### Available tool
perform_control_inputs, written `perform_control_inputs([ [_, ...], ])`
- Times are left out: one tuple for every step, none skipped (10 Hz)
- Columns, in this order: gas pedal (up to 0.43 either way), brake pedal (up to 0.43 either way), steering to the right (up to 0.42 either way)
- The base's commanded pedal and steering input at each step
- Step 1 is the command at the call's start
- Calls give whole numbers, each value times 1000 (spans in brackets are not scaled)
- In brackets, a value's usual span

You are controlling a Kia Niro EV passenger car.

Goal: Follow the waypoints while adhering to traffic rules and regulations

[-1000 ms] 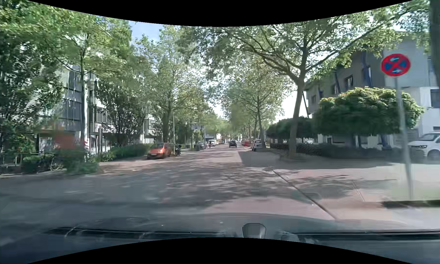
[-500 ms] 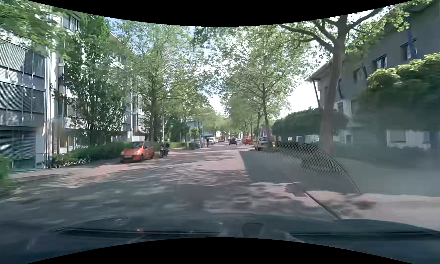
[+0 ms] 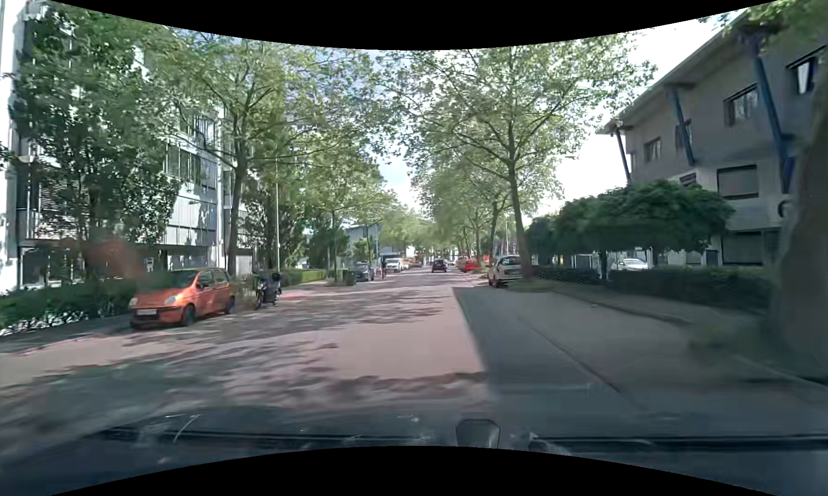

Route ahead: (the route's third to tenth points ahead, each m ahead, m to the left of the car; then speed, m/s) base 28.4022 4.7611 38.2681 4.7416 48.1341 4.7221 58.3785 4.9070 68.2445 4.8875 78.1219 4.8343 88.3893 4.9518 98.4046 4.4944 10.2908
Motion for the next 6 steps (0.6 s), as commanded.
perform_control_inputs([
  [138,0,-4],
  [138,0,-4],
  [138,0,-5],
  [150,0,-4],
  [150,0,-4],
  [150,0,-4],
])
